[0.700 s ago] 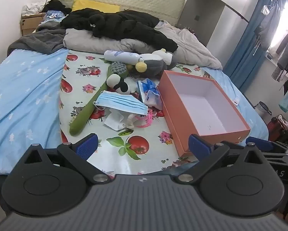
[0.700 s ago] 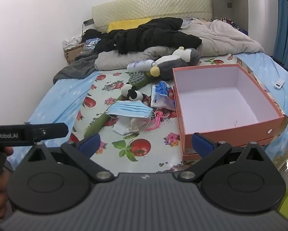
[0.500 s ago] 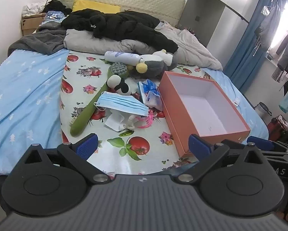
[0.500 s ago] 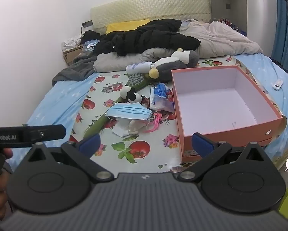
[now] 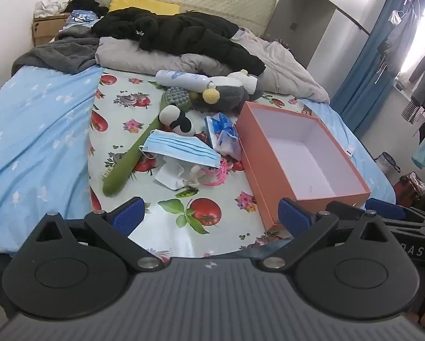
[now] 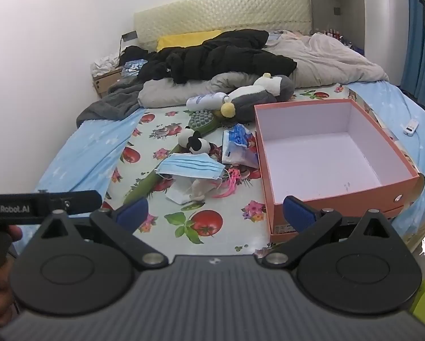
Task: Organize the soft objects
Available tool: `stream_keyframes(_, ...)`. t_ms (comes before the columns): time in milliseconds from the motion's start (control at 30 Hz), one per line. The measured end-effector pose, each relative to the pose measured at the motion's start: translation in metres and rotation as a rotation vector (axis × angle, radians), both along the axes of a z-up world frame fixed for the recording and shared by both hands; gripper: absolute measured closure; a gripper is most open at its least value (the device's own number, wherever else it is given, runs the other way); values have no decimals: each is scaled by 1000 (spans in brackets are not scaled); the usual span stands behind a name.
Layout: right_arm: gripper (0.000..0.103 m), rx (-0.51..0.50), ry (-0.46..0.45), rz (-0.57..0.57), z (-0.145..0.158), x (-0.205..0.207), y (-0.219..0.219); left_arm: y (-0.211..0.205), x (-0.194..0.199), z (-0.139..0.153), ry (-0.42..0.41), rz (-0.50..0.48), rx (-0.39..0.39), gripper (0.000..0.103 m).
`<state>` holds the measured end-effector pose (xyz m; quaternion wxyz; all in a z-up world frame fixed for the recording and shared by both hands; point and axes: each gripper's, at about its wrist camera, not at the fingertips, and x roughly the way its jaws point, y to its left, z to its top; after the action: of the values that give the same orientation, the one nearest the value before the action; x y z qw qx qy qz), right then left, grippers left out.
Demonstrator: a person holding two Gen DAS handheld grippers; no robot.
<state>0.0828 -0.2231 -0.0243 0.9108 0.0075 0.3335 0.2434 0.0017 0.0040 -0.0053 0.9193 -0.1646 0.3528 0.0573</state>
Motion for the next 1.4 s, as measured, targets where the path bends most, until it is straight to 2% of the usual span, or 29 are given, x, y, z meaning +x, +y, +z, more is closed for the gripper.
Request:
stream_keyframes(300, 0, -3, 5, -24, -4, -3, 0, -5, -1, 0, -15, -27, -4, 1)
stream_keyframes(600, 0, -15, 18, -55, -9, -3, 2, 4, -4, 0, -21, 17, -10, 1)
stream_keyframes(1400, 0, -16, 34, -88, -15, 3, 0, -7, 4, -6, -18, -4, -17, 1)
